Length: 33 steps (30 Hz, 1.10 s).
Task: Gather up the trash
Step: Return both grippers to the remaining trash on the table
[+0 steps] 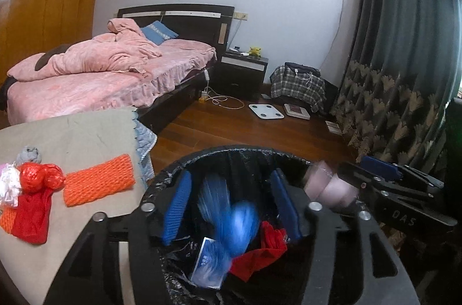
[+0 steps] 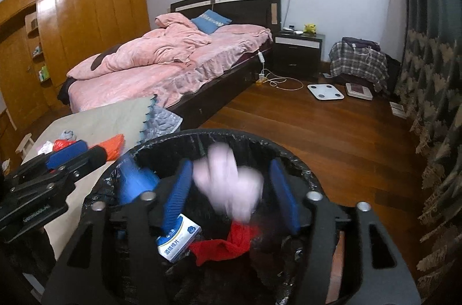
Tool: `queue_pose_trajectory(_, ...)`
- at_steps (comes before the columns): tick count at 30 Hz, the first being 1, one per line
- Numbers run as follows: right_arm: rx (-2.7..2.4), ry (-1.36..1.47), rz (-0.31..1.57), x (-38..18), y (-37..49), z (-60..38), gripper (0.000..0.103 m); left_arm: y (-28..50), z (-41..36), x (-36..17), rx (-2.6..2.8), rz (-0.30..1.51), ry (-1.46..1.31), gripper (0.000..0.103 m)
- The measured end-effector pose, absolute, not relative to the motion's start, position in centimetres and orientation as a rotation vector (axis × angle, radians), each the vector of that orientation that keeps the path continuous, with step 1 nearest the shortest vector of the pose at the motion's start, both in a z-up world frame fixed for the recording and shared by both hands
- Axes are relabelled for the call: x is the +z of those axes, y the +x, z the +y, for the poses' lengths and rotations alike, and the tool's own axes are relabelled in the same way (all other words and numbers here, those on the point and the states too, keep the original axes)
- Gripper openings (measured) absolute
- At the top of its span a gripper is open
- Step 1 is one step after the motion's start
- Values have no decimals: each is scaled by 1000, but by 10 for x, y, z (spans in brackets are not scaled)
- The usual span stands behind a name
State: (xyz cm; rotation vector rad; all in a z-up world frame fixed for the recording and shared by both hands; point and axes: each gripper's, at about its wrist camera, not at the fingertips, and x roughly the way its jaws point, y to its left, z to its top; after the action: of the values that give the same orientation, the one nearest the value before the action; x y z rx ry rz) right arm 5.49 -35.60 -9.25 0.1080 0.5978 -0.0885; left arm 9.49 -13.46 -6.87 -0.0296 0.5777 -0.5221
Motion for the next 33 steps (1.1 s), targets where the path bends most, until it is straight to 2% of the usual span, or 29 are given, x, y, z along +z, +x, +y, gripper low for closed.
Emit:
queue_pose_trajectory(2,-96,108,591,-92,56,-355,75,96,-129,-67,-506,575,-33,63)
queue_pose_trajectory(3,-100,109,585,-91,55,-354,85,96,-125,-66,-496,570,-32,68)
queue_pose_trajectory(4,-102,112,575,-90,54,-353,90,95,-118,-64,-471,555,-25,71)
queue_pose_trajectory(5,-100,112,569,-88,53,-350,91,95,-114,-63,-455,545,-21,77)
queue_pose_trajectory(7,-91,107,570,-87,55,-345,94,93,-97,-59,-412,521,-16,82)
queue_pose_trajectory(9,-76,102,565,-84,57,-338,95,93,-84,-57,-381,514,-17,86)
queue_pose_trajectory(15,30,104,566,-79,77,-293,96,90,-25,-53,-235,494,-14,90)
queue_pose_trajectory(33,306,40,584,-79,158,-134,96,104,127,-68,119,496,-81,90)
